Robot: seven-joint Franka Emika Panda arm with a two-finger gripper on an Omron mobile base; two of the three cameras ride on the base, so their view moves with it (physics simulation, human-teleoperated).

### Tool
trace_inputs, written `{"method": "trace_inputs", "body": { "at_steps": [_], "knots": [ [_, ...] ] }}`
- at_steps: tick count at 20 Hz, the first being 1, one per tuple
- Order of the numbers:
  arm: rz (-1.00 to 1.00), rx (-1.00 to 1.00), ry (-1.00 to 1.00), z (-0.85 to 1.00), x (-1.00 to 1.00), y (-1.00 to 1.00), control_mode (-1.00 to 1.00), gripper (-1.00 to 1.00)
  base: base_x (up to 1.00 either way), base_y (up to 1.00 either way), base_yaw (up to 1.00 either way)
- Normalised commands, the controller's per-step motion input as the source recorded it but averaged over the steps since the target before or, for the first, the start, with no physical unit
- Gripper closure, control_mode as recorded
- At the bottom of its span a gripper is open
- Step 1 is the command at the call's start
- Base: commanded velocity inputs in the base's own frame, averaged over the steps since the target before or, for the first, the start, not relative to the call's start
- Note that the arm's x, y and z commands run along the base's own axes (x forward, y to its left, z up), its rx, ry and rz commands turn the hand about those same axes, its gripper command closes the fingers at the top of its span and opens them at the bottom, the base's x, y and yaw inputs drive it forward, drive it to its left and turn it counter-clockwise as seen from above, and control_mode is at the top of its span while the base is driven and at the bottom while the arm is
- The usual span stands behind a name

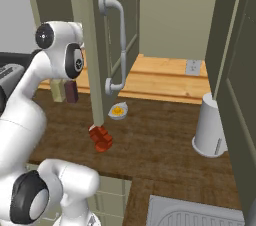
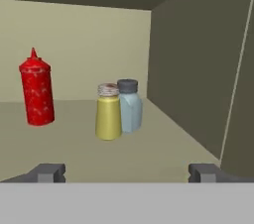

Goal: Put the shaker and condiment bottle from the counter next to their counterparts in the cabinet.

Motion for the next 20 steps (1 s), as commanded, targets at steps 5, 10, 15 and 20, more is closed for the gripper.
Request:
{"method": "trace_inputs", "body": {
  "at_steps": [5,10,15,20],
  "knots": [
    [-0.37,0.00,-0.03,0.00,-0.71,0.04,-1.00,-1.00,0.00,0.00,0.00],
    [-0.49,0.00,-0.05,0.00,-0.68,0.08,-1.00,-1.00,0.00,0.00,0.00],
    [-0.57,0.05,-0.07,-0.13,-0.82,0.23,-1.00,-1.00,0.00,0.00,0.00],
    [-0.62,0.29,-0.04,-0.29,-0.66,0.01,-1.00,-1.00,0.00,0.00,0.00]
  ]
}}
